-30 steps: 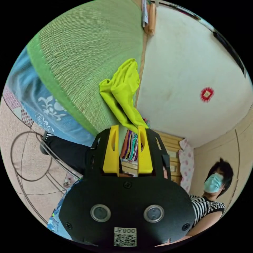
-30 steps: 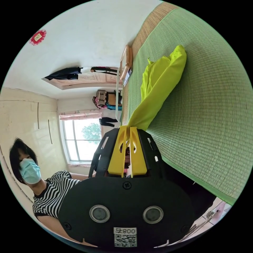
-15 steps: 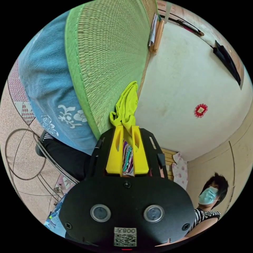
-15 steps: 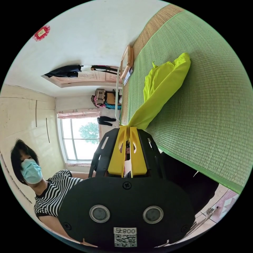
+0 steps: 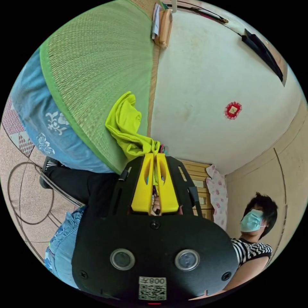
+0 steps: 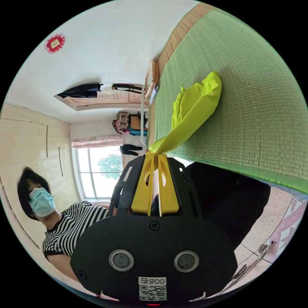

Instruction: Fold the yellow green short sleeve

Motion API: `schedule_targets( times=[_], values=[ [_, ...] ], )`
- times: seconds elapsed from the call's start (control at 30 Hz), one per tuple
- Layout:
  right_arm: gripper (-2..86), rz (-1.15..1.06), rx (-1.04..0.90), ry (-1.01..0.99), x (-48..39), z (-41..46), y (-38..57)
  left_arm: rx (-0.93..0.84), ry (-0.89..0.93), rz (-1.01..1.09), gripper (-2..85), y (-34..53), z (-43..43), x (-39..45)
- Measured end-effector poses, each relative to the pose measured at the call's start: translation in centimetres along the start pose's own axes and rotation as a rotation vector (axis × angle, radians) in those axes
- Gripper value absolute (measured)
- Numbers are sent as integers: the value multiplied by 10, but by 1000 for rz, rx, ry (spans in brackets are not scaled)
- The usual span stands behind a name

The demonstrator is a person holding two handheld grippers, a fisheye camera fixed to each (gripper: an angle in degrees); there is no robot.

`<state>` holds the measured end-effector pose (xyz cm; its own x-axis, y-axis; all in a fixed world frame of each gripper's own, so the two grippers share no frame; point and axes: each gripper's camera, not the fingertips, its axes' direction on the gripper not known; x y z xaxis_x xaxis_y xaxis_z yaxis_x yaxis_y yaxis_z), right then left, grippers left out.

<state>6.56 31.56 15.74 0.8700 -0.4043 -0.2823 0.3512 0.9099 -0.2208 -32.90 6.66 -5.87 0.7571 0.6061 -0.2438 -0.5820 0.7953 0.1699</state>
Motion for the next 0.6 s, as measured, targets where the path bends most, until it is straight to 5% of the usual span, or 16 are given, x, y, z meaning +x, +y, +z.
schedule_targets(
  times=[0.6],
  values=[
    [16,-164,159,-62,-135,-109,11,-183,154,188,12,-46,184,74]
  ],
)
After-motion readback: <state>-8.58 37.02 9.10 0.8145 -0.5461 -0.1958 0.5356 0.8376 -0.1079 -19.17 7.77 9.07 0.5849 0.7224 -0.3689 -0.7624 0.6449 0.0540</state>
